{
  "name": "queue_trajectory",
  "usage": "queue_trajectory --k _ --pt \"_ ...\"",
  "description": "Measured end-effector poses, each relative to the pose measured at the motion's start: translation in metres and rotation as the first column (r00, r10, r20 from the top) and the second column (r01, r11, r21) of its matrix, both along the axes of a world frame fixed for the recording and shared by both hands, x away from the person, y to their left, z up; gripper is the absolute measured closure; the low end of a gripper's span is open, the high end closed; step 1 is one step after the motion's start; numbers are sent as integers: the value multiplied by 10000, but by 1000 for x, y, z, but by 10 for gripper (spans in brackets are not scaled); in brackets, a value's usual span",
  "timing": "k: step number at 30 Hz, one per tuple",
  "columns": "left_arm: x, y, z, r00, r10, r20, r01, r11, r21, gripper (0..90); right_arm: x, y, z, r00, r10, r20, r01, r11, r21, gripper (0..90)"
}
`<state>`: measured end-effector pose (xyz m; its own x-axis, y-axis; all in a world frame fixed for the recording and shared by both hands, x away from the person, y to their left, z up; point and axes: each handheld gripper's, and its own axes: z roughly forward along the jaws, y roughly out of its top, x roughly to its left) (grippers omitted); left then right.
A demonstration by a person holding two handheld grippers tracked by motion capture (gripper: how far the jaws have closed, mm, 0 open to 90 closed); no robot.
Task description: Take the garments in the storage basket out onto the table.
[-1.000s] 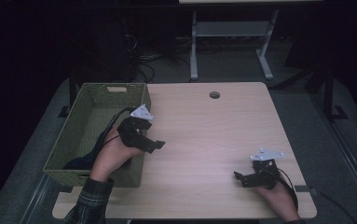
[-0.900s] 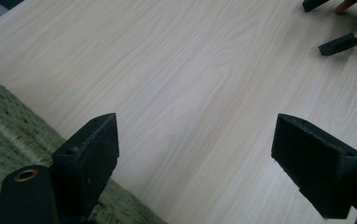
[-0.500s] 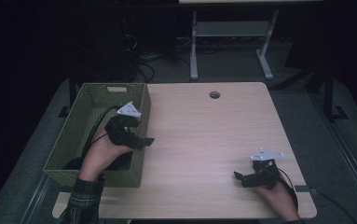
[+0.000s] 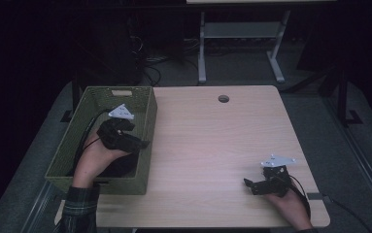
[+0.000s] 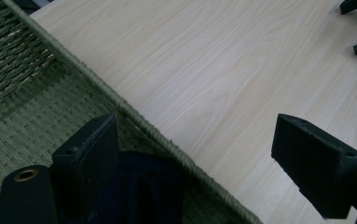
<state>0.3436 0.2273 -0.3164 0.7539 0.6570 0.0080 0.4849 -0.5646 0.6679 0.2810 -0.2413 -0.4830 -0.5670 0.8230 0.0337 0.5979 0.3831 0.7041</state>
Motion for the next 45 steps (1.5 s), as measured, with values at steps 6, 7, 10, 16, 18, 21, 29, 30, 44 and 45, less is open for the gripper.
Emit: queue_trajectory --k 6,7,10,16,18,21,29,30,44,45 --pt "0 12 0 9994 334 120 -336 9993 190 147 0 0 0 10000 0 0 0 10000 0 26" --pt "0 16 0 9990 442 101 -444 9989 154 147 0 0 0 10000 2 1 -2 10000 0 26" --pt "0 20 0 9986 530 72 -531 9985 146 147 0 0 0 10000 3 0 -3 10000 -2 26" --pt "0 31 -1 9974 720 59 -720 9973 153 147 0 0 0 10000 0 -1 0 10000 -3 26" --pt "0 35 -1 9967 815 64 -816 9965 183 147 0 0 0 10000 2 -1 -2 10000 -3 26" --pt "-1 43 -1 9943 1062 84 -1064 9941 228 147 0 0 0 10000 1 0 -1 10000 -1 26" --pt "-2 57 -2 9882 1529 95 -1530 9880 221 146 0 0 0 10000 0 -2 0 10000 -3 26" --pt "-2 58 -3 9873 1587 97 -1589 9871 184 146 0 0 0 10000 -2 -4 2 10000 -2 26" --pt "0 78 -12 9840 1753 -328 -1740 9839 403 146 0 0 0 10000 -7 -12 7 10000 2 26" --pt "1 80 -15 9833 1752 -497 -1732 9840 419 146 0 0 0 10000 -6 -13 6 10000 3 26"
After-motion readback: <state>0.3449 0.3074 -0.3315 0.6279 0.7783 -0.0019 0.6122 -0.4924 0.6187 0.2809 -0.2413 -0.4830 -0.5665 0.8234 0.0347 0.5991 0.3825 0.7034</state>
